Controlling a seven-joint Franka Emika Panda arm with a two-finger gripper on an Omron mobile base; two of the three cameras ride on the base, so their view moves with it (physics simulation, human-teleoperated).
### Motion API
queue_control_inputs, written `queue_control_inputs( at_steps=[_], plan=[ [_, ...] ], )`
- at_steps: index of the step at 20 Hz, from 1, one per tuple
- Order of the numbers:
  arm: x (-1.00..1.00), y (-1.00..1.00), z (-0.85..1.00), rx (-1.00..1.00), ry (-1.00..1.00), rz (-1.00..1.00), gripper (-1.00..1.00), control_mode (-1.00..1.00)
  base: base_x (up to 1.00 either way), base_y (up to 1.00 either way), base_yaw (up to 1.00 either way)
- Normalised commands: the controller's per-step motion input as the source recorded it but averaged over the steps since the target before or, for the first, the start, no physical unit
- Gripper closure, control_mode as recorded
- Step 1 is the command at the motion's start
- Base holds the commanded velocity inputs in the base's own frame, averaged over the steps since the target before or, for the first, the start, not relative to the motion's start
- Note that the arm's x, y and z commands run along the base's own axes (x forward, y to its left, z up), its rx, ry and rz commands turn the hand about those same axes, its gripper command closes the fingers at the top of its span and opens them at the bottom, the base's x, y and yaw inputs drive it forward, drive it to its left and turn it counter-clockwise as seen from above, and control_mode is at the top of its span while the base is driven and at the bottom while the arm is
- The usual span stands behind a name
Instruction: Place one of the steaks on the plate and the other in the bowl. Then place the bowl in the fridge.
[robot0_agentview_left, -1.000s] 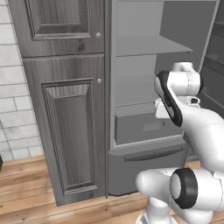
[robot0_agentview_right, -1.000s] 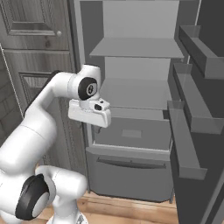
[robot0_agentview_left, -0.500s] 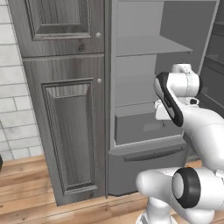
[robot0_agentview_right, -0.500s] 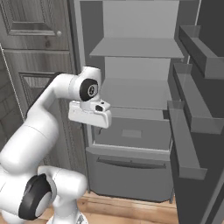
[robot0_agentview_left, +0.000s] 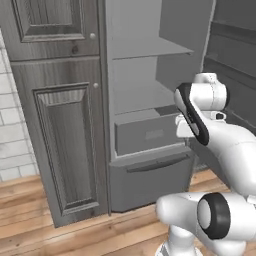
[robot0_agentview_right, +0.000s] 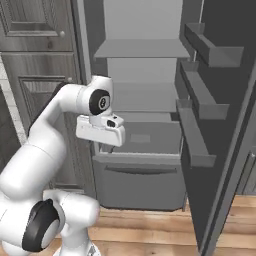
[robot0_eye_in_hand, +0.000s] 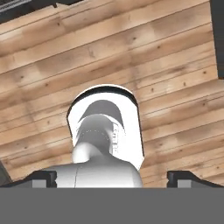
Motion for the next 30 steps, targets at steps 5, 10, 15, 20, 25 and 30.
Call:
queue_control_inputs(
  at_steps=[5, 10, 15, 20, 25, 30],
  plan=[
    [0.0, 0.0, 0.0, 0.0, 0.0, 0.0, -1.0, 1.0, -0.93, 0.0, -0.59],
    [0.0, 0.0, 0.0, 0.0, 0.0, 0.0, -1.0, 1.0, -0.52, 0.1, -0.75],
    [0.0, 0.0, 0.0, 0.0, 0.0, 0.0, -1.0, 1.0, 0.08, 0.07, -0.91],
    [0.0, 0.0, 0.0, 0.0, 0.0, 0.0, -1.0, 1.0, 0.08, -0.07, -0.9],
    [0.0, 0.0, 0.0, 0.0, 0.0, 0.0, -1.0, 1.0, 0.02, 0.09, -0.68],
    [0.0, 0.0, 0.0, 0.0, 0.0, 0.0, -1.0, 1.0, 0.45, 0.11, -0.14]
  ],
)
